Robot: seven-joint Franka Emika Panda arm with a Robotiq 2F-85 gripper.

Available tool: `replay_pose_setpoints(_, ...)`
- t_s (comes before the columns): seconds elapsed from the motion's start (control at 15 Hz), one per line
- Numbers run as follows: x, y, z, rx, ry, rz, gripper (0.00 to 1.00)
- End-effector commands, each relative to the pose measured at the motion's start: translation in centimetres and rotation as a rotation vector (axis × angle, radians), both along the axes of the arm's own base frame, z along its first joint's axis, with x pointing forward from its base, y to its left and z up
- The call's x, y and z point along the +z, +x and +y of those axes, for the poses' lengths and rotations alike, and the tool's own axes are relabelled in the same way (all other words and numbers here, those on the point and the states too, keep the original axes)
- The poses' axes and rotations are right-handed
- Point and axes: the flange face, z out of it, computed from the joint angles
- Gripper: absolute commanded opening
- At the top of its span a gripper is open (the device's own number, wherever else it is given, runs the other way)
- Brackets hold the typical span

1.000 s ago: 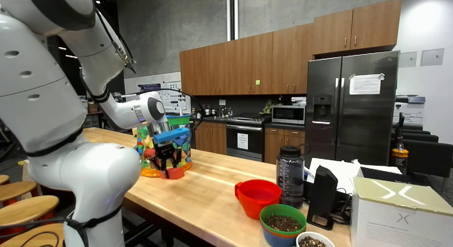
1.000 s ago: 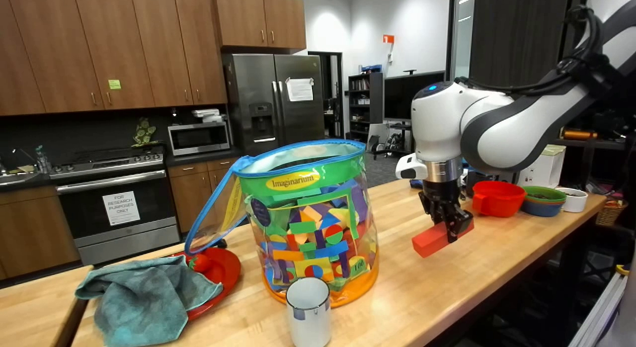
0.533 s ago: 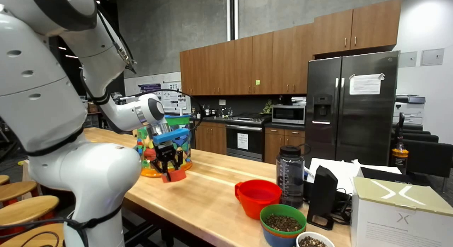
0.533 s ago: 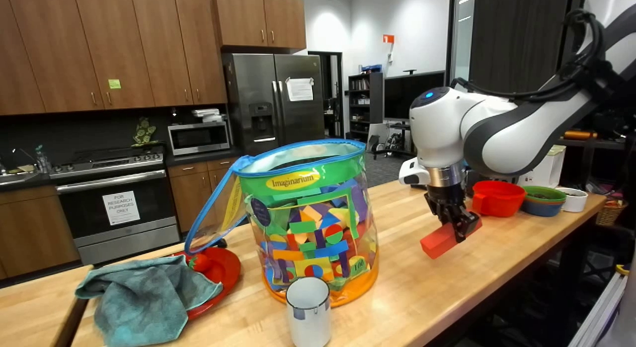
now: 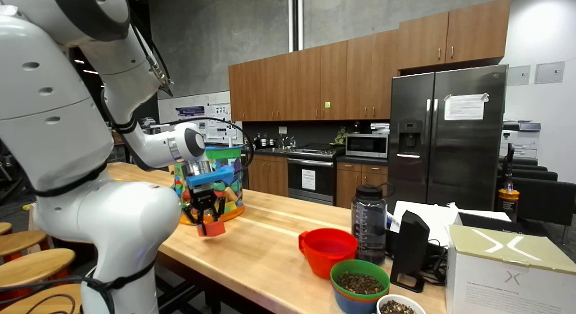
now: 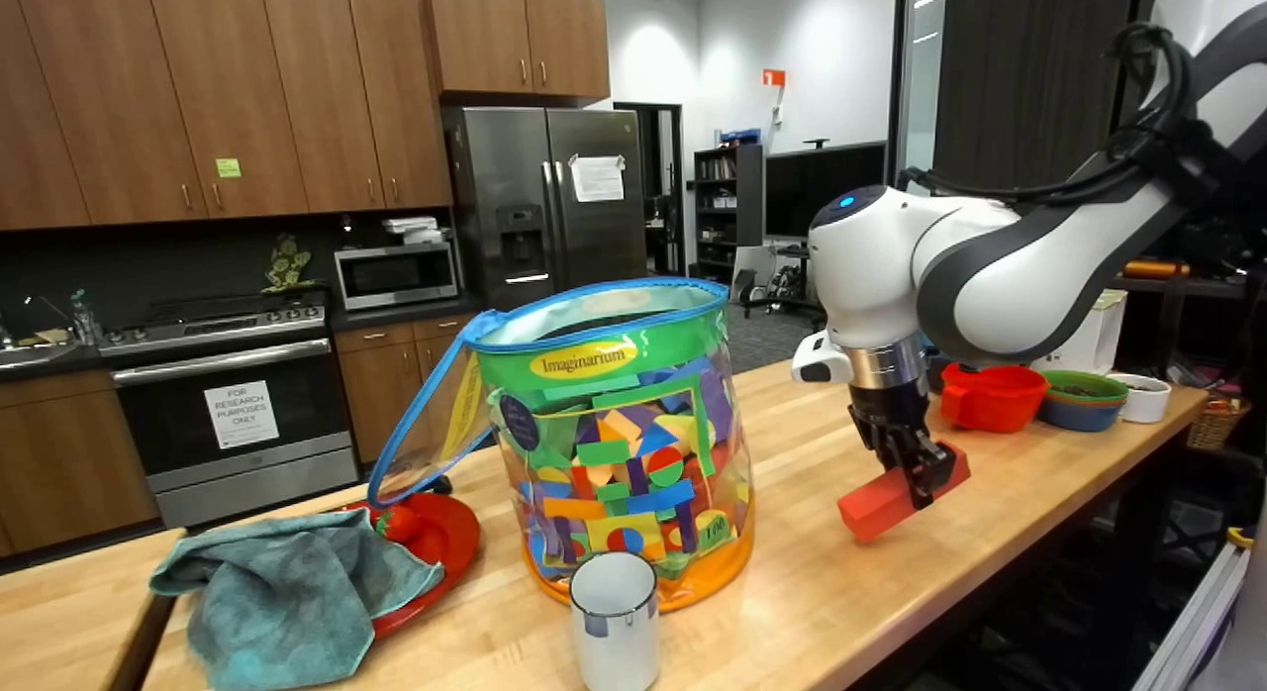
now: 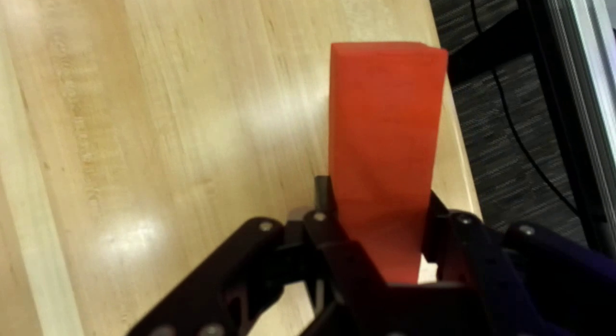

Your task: Remove one orange block from the toy bag

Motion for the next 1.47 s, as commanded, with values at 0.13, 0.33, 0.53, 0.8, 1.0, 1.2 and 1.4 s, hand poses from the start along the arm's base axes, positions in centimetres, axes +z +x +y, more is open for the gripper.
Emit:
replay_pose_setpoints(0.13,-1.1,-1.4,2.4,-0.11,0.061,0.047,0.16)
replay_pose_setpoints(0.33,-1.4,-1.7,3.0,-0.142,0.07,0.052,0.66)
replay_pose_setpoints(0.53,-1.5,-1.9,3.3,-0.15,0.071,0.053,0.84)
replay_pose_setpoints(0.8,-1.6,-1.8,3.3,-0.143,0.077,0.051,1.0)
replay_pose_setpoints(1.0,-0.5,-1.4,2.7,-0.106,0.12,0.063,1.0)
replay_pose_setpoints(1.2,2.4,0.0,0.7,-0.072,0.165,0.054,1.0)
replay_pose_setpoints(1.4,7.0,2.8,-1.8,-0.075,0.234,0.036,1.0)
